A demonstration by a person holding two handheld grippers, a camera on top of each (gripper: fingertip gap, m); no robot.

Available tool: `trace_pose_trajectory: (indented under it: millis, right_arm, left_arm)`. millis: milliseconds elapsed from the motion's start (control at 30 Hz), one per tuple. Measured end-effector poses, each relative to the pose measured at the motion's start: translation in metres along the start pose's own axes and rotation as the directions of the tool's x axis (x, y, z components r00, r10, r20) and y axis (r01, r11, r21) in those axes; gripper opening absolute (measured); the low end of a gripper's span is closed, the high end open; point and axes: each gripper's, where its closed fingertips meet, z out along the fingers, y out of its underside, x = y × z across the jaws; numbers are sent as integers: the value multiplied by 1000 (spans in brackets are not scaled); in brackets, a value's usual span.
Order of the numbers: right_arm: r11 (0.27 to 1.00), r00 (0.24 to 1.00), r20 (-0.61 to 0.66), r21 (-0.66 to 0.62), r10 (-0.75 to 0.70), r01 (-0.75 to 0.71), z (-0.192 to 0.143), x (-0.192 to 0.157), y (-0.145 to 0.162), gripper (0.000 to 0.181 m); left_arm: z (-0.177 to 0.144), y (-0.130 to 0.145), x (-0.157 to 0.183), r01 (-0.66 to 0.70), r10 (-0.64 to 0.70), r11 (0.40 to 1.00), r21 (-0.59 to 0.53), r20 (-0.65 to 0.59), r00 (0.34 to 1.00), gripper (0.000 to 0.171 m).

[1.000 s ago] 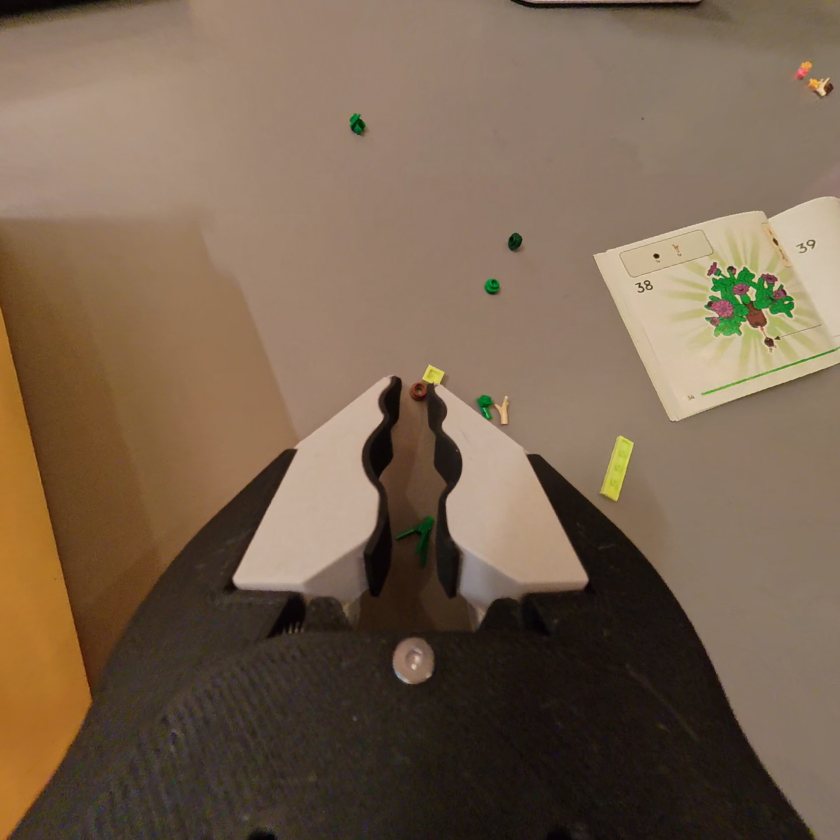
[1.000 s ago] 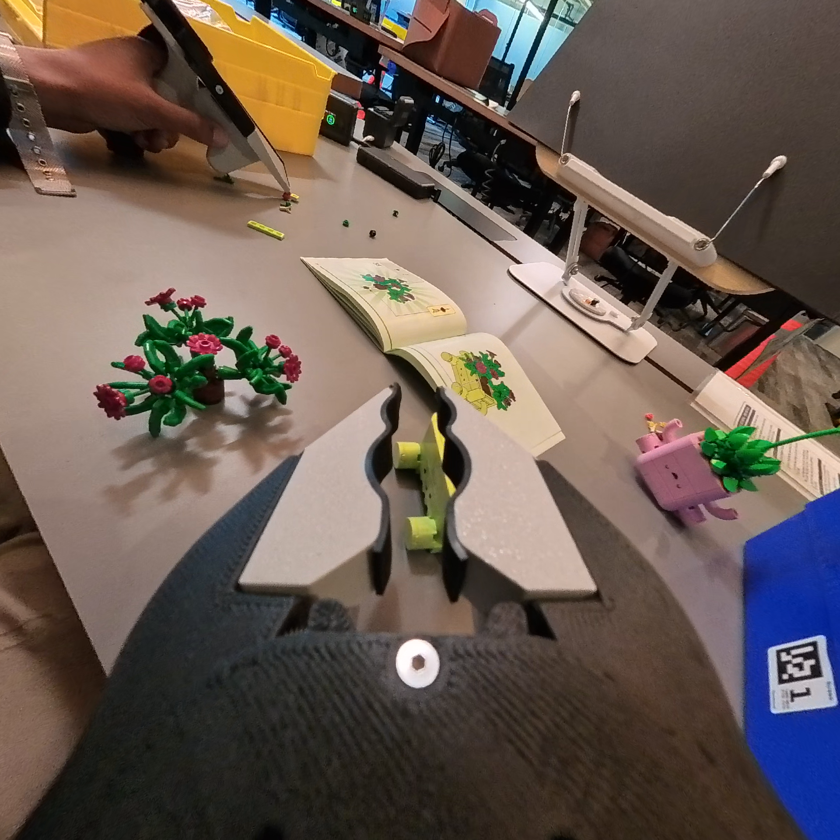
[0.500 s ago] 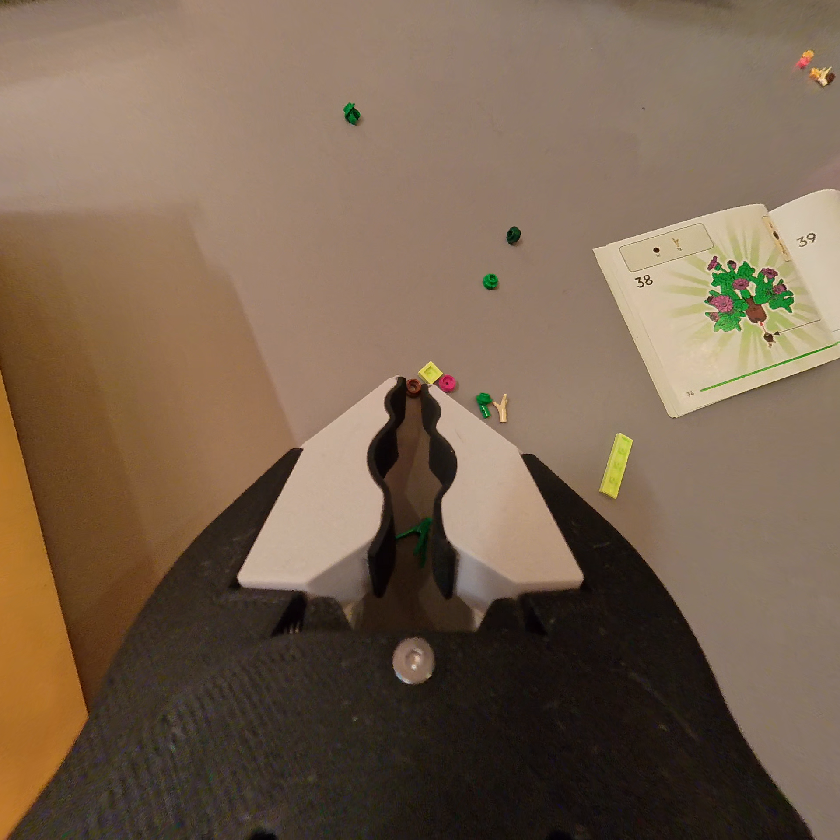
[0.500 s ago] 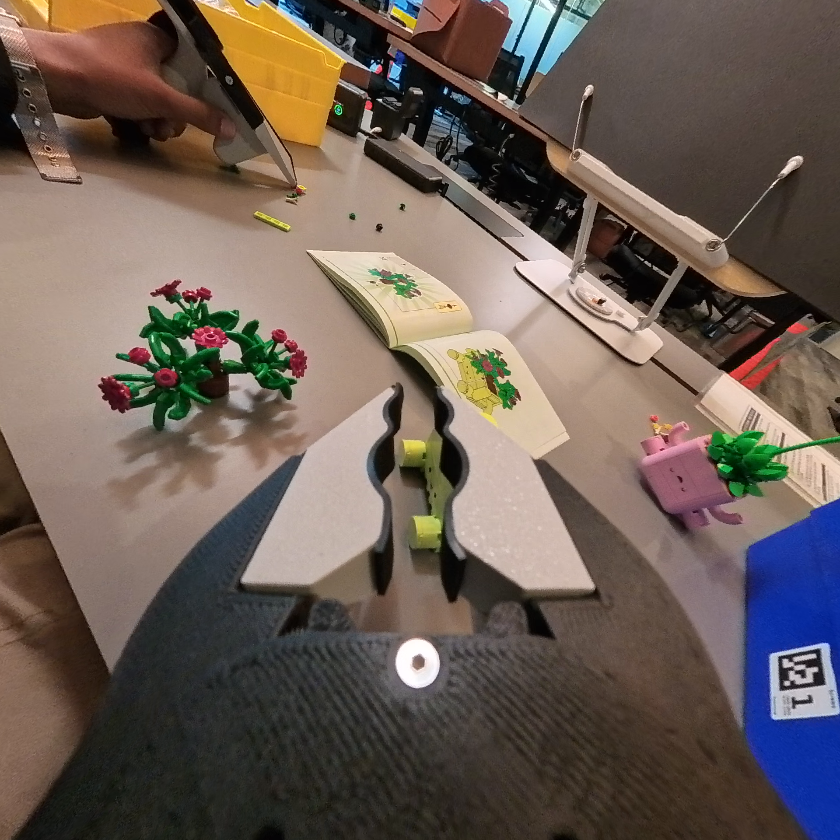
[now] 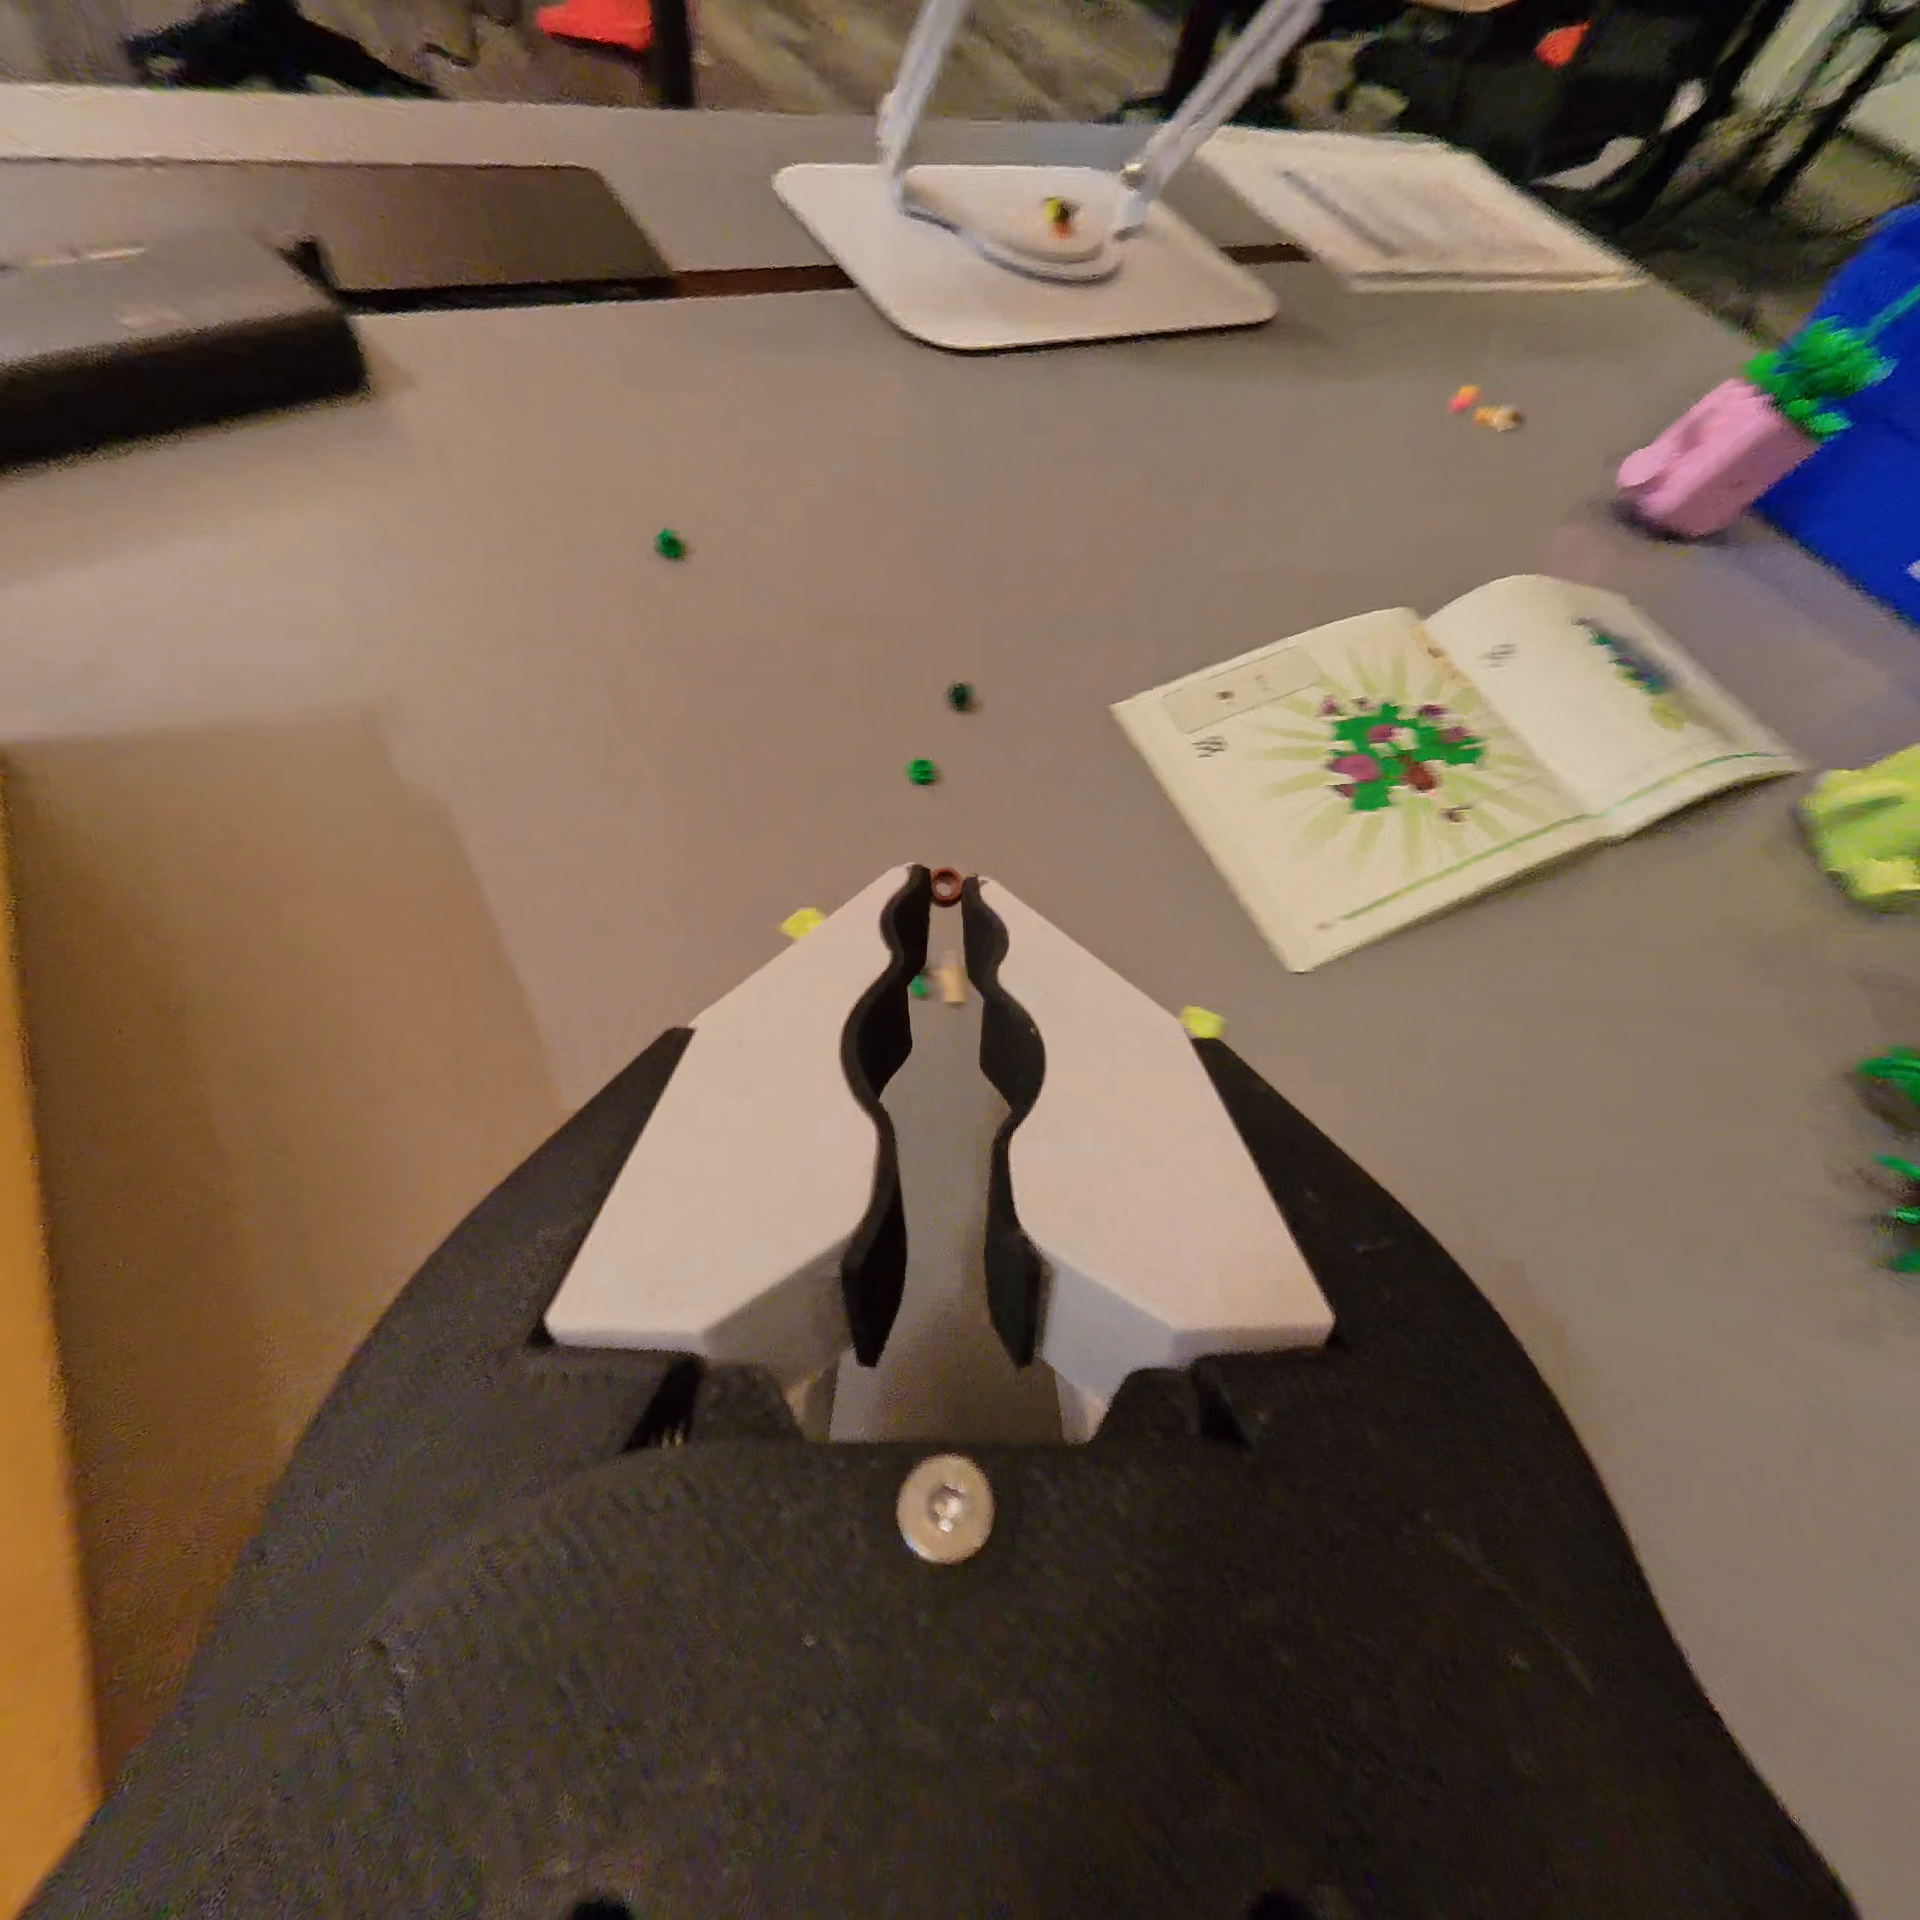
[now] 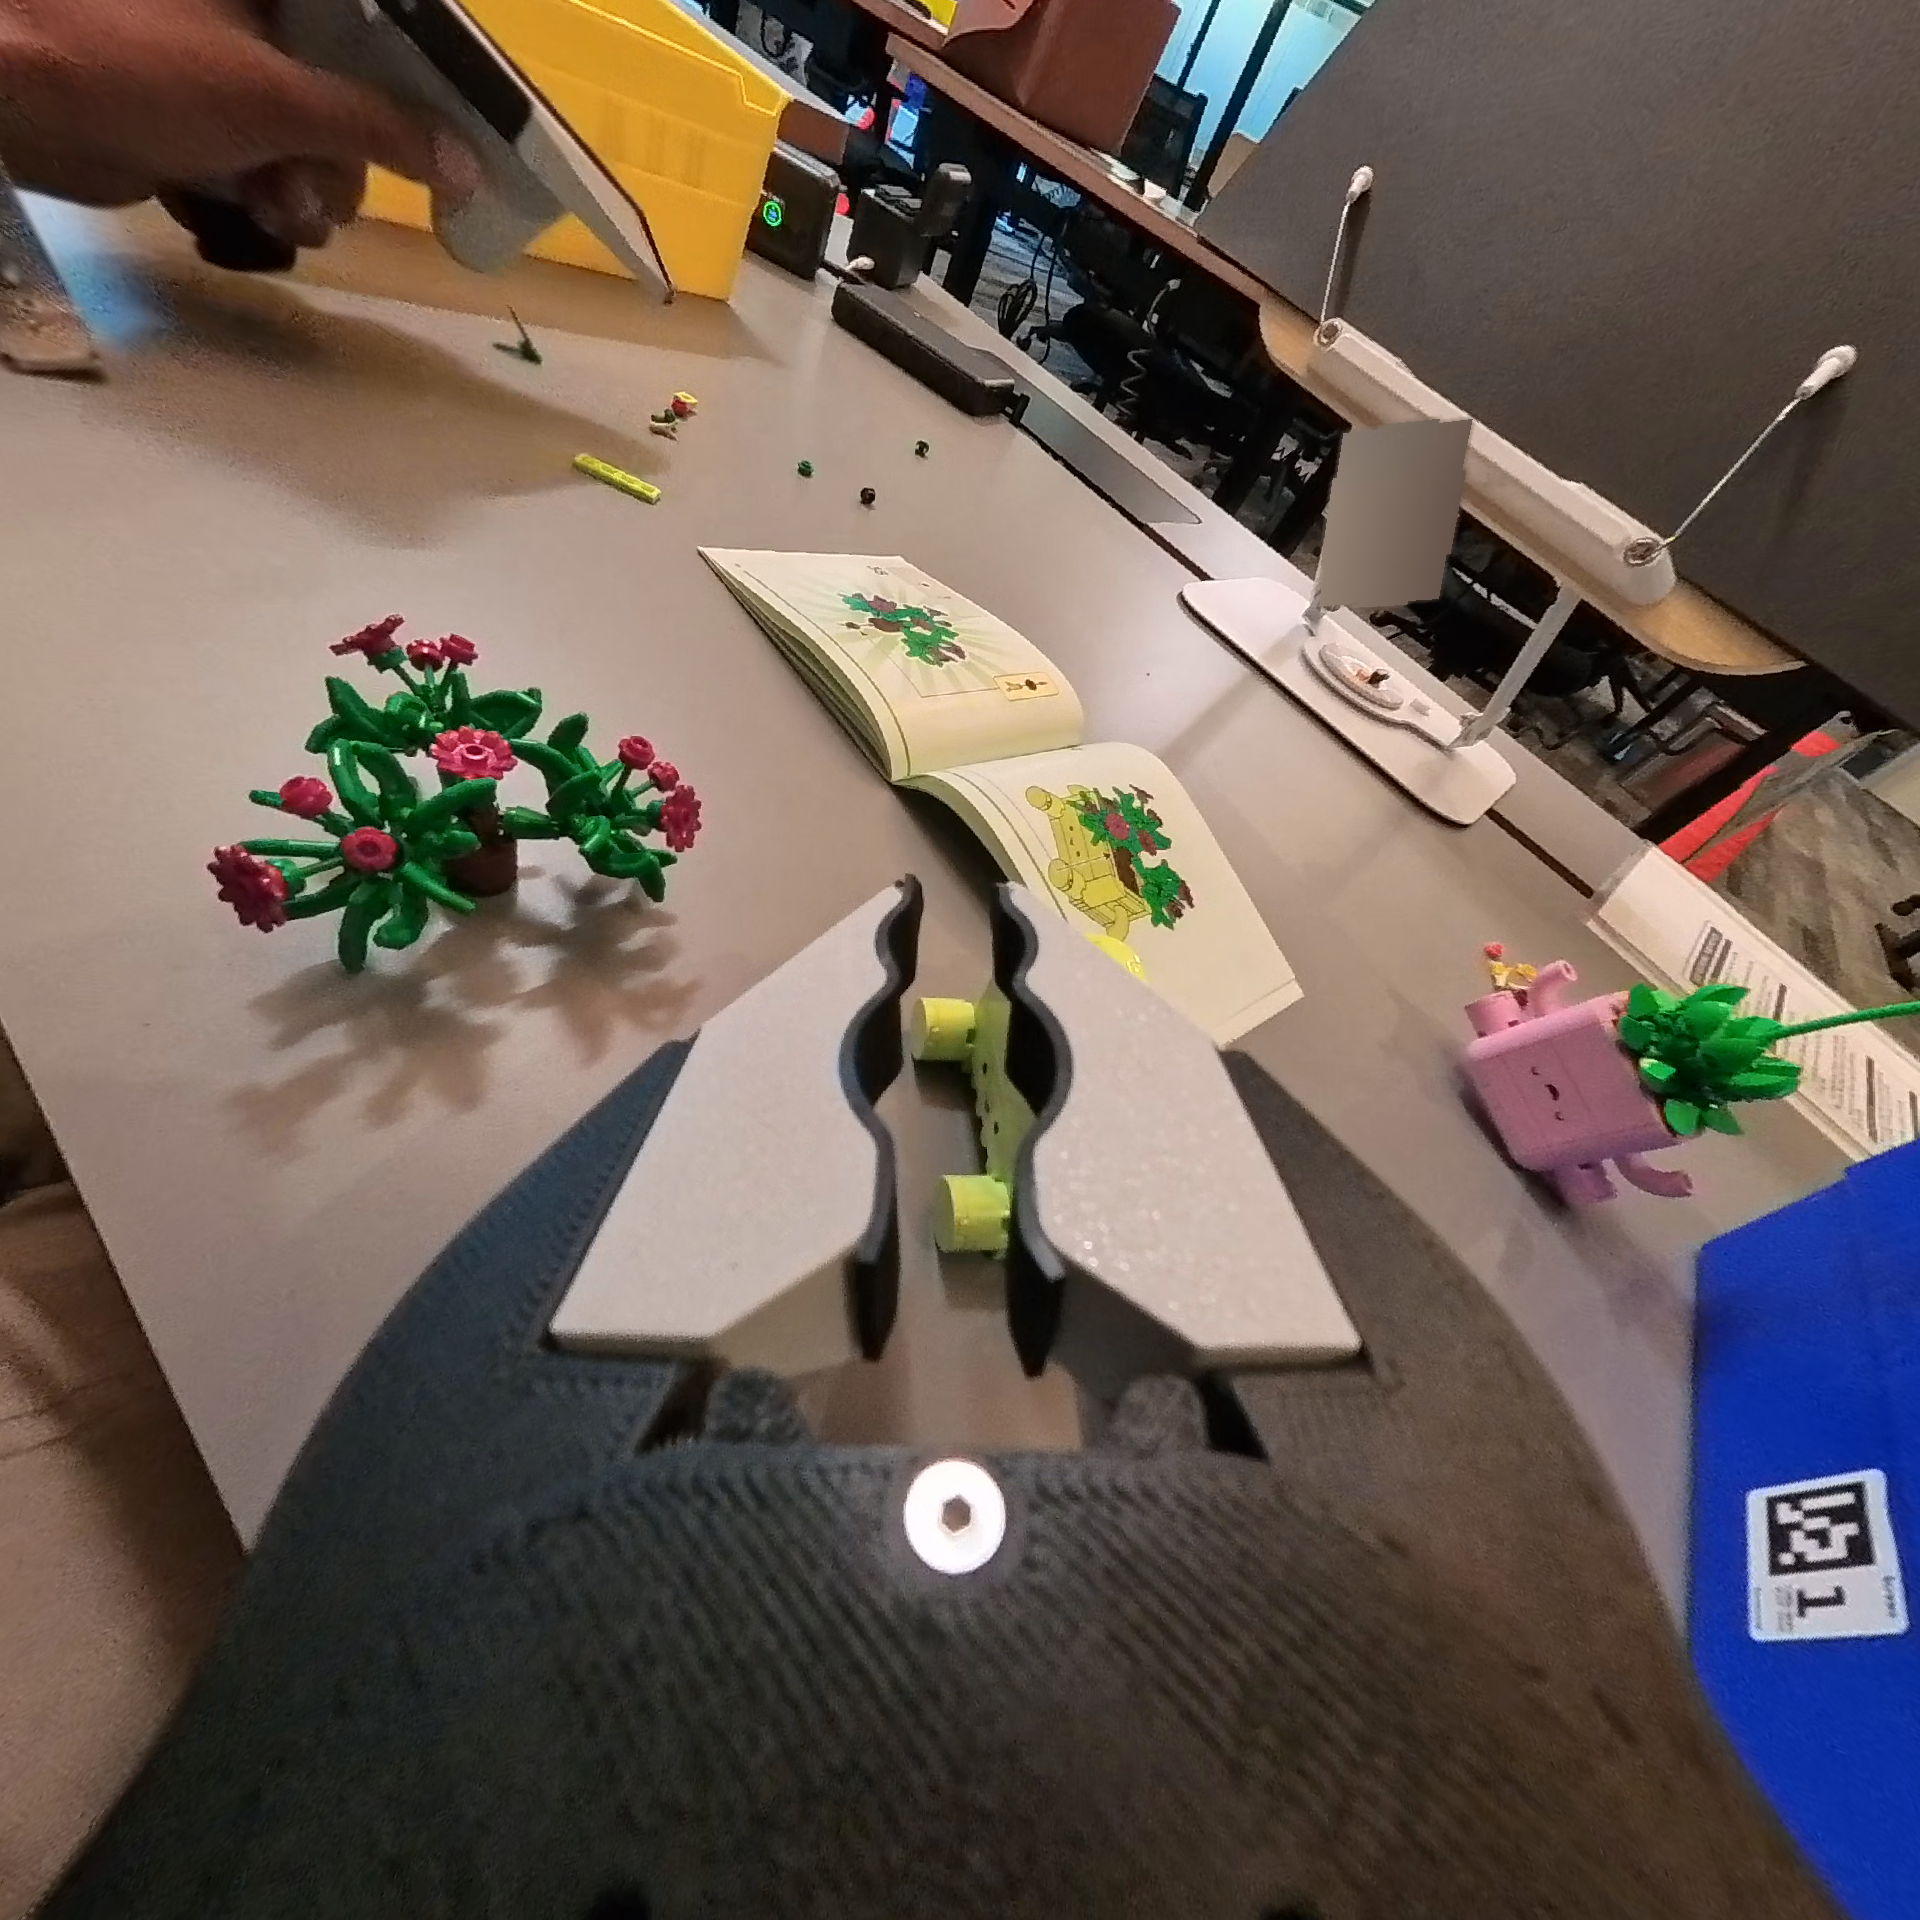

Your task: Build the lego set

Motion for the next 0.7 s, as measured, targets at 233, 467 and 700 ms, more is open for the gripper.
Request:
trace_pose_trajectory:
  millis: [233,467,700]
  right_arm:
    - [1000,1000,-4,-4,-20,20,0,-1,0,11]
    - [999,999,-8,-9,-46,46,1,-3,1,6]
    - [997,997,-29,-32,-71,70,3,-2,4,7]
  left_arm:
    - [-19,12,56,-7,1,997,-76,-77,997,3]
    - [-14,44,75,44,-72,984,-172,-160,984,3]
    - [-4,58,83,-10,-34,971,-238,-177,984,3]
